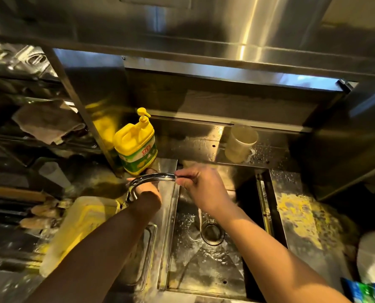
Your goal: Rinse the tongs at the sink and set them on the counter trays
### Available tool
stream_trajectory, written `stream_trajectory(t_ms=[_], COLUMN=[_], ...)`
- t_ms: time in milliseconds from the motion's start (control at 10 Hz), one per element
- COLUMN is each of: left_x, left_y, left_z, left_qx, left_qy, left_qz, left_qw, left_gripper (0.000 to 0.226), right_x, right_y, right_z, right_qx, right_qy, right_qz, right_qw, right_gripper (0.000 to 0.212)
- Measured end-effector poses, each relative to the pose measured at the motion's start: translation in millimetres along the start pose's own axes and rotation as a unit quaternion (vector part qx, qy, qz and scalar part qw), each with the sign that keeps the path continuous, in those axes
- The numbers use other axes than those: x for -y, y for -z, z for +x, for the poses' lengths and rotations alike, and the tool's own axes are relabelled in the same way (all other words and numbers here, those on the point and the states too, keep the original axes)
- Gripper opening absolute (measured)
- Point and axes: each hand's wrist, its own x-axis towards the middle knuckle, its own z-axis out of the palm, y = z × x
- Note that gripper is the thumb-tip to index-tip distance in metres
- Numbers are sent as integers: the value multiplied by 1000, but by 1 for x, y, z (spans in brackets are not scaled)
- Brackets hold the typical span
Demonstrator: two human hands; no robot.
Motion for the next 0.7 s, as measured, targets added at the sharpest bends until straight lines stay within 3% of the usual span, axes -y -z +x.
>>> stream_trajectory(t_ms=[100, 200, 300, 400, 500, 600, 700], left_x=[10, 25, 38, 29, 11, 16, 7], left_y=[-9, -42, -42, -34, -16, -35, -49], left_z=[-11, -4, -20, -31, -72, -122, -157], left_qx=[0, 27, 61, 17, -7, 64, 111], left_qy=[65, 66, -38, 36, -91, -187, -193], left_qz=[-55, -18, 197, -170, -254, -317, -406], left_qw=[996, 997, 978, 985, 963, 927, 886], left_gripper=[52, 48, 45, 46, 34, 23, 8], right_x=[-1, -2, 0, 3, 8, 9, 5], right_y=[-1, -1, -2, -3, 2, 14, 39], right_z=[1, 2, -2, -10, -20, -33, -57], right_qx=[1, 3, 6, 5, 12, 14, -26], right_qy=[-3, -17, -35, -44, -44, -74, -83], right_qz=[-8, -9, -3, -9, -12, -12, 57], right_qw=[1000, 1000, 999, 999, 999, 997, 995], right_gripper=[21, 21, 20, 23, 27, 32, 20])
